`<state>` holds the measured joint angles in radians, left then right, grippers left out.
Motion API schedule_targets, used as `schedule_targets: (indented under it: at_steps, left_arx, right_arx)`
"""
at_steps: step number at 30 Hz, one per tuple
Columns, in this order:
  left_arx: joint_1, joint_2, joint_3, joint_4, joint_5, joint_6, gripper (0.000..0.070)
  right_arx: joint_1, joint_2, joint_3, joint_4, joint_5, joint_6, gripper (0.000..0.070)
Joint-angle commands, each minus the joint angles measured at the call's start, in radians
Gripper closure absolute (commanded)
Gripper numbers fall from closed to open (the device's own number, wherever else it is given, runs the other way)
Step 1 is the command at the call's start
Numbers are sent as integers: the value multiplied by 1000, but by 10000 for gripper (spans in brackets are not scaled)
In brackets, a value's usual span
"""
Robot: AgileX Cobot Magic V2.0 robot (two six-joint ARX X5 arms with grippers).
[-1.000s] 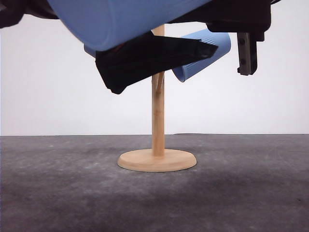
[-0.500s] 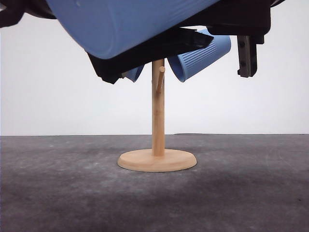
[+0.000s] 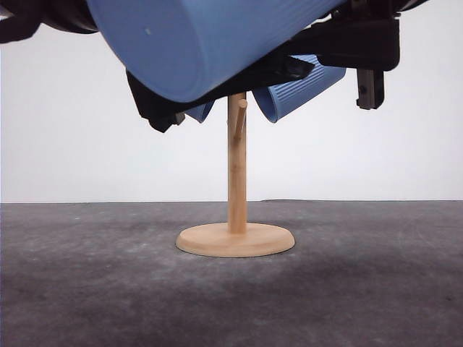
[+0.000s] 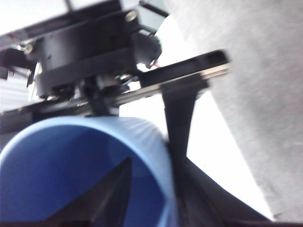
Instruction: Place three cups
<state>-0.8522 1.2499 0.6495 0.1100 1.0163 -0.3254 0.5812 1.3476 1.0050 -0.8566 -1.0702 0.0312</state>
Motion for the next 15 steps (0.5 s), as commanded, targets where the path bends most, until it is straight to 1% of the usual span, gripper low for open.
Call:
schedule_targets:
  at_steps: [1,11,15]
  left_arx:
    - [-4,13,13,18,1,-21,284]
    - [-4,13,13,18,1,-39,282]
    - [-4,13,13,18,1,-62,282]
  right_arx:
    - [-10,4,11,3,-4,-19,485]
    - [-145,2,28,-17,-6,-64,482]
    - [-206,-3,44,-28,-7,-83,482]
